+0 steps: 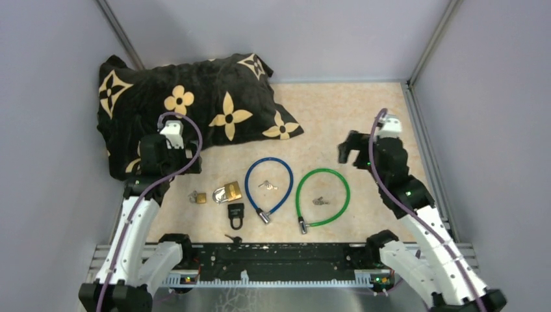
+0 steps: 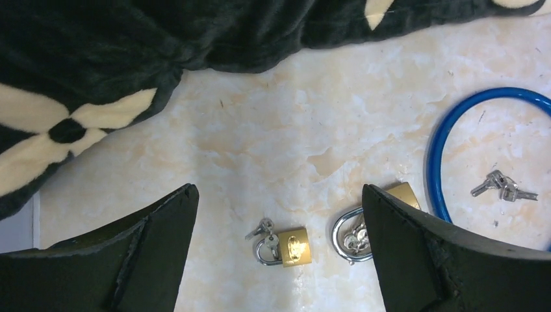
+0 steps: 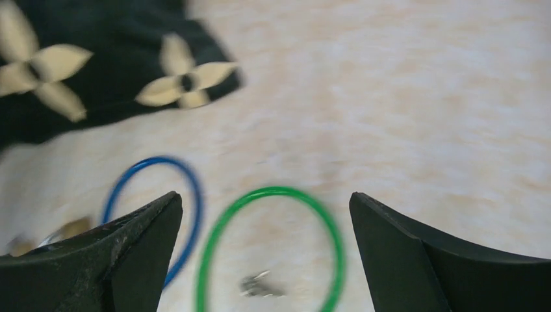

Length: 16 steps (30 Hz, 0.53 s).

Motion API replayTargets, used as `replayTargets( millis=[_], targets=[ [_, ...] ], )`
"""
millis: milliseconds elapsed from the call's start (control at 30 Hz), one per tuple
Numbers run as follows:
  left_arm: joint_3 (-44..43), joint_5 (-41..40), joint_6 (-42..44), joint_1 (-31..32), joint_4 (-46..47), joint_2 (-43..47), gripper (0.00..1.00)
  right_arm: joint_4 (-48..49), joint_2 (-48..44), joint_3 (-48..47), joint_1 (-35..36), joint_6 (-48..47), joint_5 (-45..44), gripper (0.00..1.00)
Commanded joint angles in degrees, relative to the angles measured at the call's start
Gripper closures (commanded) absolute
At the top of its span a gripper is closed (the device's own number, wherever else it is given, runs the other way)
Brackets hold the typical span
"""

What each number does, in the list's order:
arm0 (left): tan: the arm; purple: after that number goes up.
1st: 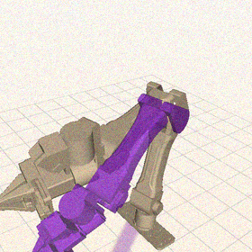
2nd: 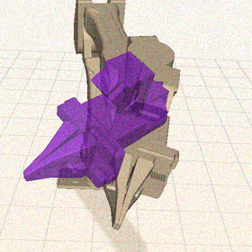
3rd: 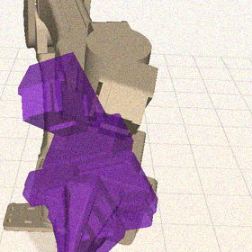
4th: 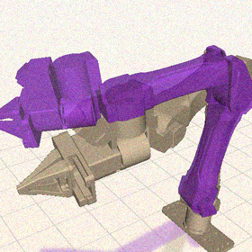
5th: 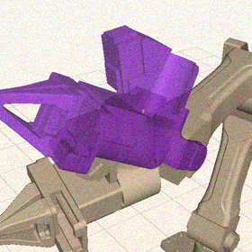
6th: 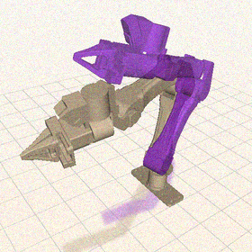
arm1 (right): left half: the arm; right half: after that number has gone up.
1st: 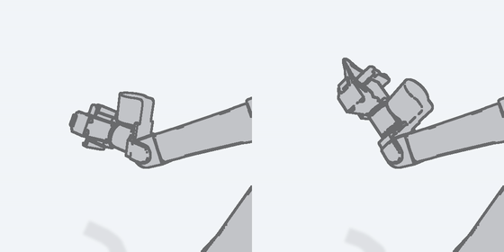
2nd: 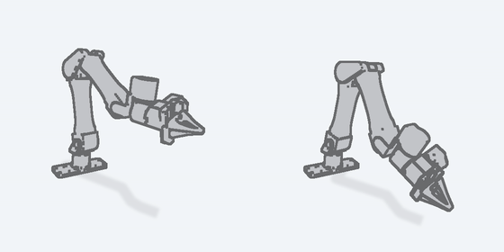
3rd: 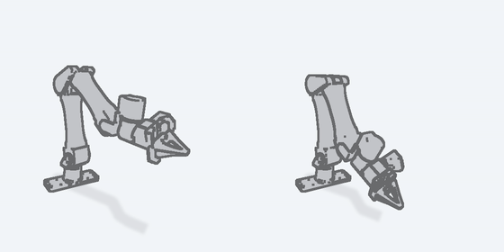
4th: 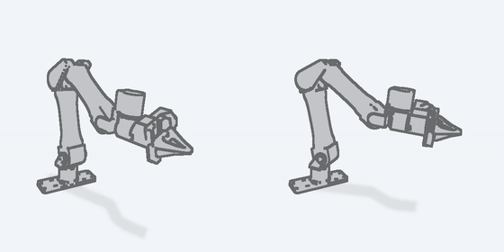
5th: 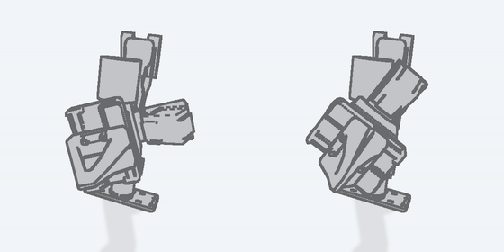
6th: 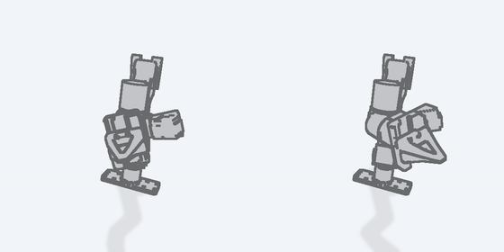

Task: Lock with the key
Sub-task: Reset both arms

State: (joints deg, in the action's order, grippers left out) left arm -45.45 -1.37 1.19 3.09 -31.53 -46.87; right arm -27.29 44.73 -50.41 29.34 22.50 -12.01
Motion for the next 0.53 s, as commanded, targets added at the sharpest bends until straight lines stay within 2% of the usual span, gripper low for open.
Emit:
replayTargets(
  millis=[0,100,200,267,400,500],
  targets=[
    [2.7,3.8,3.5,-0.4,9.6,-1.4,0.01,-2.6,-3.3,8.5,-19.7,-7.6,1.2,0.02],
    [7.8,2.0,1.6,-0.5,18.3,-0.2,0.01,0.4,0.3,9.3,-25.2,-4.2,4.7,0.02],
    [13.3,-1.1,-0.1,-0.4,26.4,2.5,0.01,1.8,5.7,10.1,-25.3,0.7,-5.3,0.02],
    [17.2,-4.1,-0.5,-0.5,29.7,4.5,0.01,1.6,8.0,10.1,-25.3,4.1,-7.8,0.02],
    [18.7,-5.4,1.0,-0.9,31.0,4.2,0.01,3.4,9.4,11.2,-25.3,6.3,-7.8,0.02],
    [19.4,-2.7,1.0,-1.1,31.1,4.0,0.01,6.7,7.1,14.5,-25.3,5.5,-6.2,0.02]
  ],
)
